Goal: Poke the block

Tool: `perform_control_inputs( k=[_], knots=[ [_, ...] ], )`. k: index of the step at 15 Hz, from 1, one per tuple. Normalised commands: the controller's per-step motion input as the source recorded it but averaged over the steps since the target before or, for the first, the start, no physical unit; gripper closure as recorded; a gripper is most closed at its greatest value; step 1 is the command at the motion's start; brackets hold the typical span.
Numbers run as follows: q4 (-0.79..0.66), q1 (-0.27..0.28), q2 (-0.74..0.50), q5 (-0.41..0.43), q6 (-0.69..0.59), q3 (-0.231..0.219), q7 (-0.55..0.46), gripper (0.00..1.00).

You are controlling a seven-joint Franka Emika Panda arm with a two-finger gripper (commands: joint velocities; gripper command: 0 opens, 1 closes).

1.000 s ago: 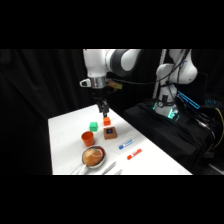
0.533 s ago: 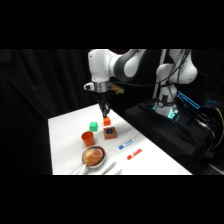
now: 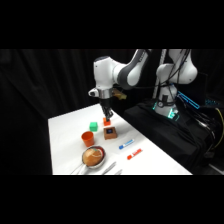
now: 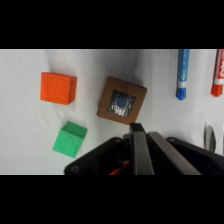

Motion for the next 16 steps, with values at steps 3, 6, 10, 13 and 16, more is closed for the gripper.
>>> perform_control_inputs(
  k=[3, 6, 10, 13, 16],
  knots=[
    [-0.02, -0.004, 0.19, -0.032, 0.31, -0.015, 0.01, 1.00],
    [0.02, -0.014, 0.21, -0.020, 0.27, -0.014, -0.01, 1.00],
    [0.04, -0.035, 0.17, 0.010, 0.21, -0.004, -0.05, 1.00],
    [0.05, -0.046, 0.14, 0.036, 0.17, 0.014, -0.07, 1.00],
    [0.05, -0.058, 0.11, 0.061, 0.15, 0.036, -0.09, 1.00]
  ],
)
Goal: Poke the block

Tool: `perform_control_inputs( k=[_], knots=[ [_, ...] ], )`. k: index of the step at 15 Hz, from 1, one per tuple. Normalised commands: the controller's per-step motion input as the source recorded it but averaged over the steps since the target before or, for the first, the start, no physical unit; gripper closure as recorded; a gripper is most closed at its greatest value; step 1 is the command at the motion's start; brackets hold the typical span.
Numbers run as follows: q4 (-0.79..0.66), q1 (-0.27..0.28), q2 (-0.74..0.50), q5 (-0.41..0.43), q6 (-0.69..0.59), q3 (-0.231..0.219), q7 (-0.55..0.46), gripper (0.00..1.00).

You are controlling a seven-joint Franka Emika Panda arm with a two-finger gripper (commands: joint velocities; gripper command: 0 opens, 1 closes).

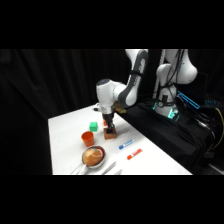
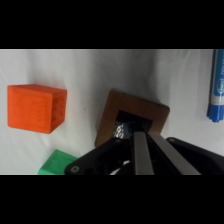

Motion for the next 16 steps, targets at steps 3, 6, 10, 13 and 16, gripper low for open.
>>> perform_control_inputs(
  k=[3, 6, 10, 13, 16],
  knots=[
    [0.05, -0.075, 0.10, 0.081, 0.15, 0.057, -0.11, 1.00],
    [0.03, -0.063, 0.06, 0.068, 0.12, 0.053, -0.09, 1.00],
    [-0.07, -0.052, -0.18, 0.045, -0.06, 0.028, -0.08, 1.00],
    [-0.12, -0.035, -0.42, 0.014, -0.28, 0.001, -0.07, 1.00],
    [-0.07, -0.026, -0.45, 0.004, -0.40, -0.016, -0.07, 1.00]
  ],
)
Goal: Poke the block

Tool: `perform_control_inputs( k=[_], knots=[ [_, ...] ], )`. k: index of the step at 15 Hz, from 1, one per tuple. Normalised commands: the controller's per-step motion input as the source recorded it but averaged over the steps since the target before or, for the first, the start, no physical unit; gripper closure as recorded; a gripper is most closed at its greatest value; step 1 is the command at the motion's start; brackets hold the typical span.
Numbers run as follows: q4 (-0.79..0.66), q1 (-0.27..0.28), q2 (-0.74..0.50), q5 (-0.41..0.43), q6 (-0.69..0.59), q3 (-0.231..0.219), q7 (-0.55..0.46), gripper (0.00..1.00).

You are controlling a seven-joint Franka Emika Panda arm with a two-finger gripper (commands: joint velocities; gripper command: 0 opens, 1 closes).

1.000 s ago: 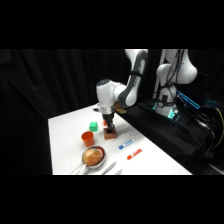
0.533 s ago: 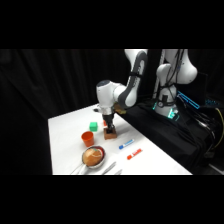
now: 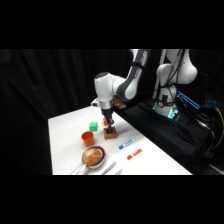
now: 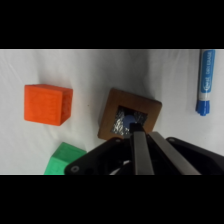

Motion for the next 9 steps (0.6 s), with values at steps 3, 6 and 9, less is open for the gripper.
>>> perform_control_inputs(
  k=[3, 6, 9],
  knots=[
    [0.00, -0.025, -0.41, 0.016, -0.43, -0.017, -0.10, 0.74],
    [0.03, -0.015, -0.37, -0.007, -0.36, -0.032, -0.08, 0.59],
    [0.05, -0.011, -0.29, -0.022, -0.31, -0.035, -0.07, 0.34]
  ],
)
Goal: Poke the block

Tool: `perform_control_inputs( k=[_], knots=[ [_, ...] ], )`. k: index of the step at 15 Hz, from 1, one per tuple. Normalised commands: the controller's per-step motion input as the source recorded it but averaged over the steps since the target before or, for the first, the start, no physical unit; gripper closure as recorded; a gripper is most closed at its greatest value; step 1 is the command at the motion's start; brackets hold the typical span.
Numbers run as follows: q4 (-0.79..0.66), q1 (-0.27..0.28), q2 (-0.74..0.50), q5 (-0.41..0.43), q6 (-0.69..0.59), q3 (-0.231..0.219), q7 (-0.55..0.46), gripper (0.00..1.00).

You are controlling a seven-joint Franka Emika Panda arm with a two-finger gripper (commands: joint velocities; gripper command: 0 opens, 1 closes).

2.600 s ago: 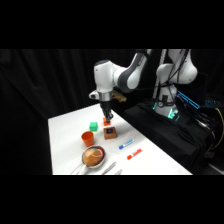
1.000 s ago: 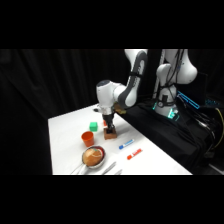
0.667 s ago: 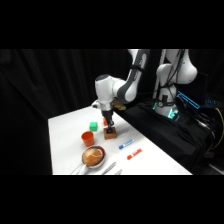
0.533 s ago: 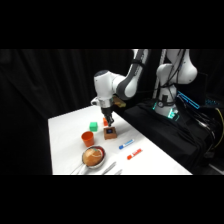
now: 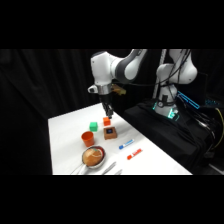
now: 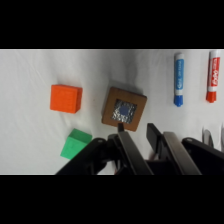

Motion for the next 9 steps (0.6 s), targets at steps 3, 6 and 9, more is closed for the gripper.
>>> perform_control_inputs(
  k=[3, 6, 9],
  knots=[
    [0.09, -0.019, -0.16, -0.033, -0.22, -0.040, -0.08, 0.09],
    [0.08, -0.021, -0.12, -0.031, -0.19, -0.034, -0.08, 0.00],
    [0.05, -0.021, -0.15, -0.023, -0.19, -0.025, -0.09, 0.00]
  ],
)
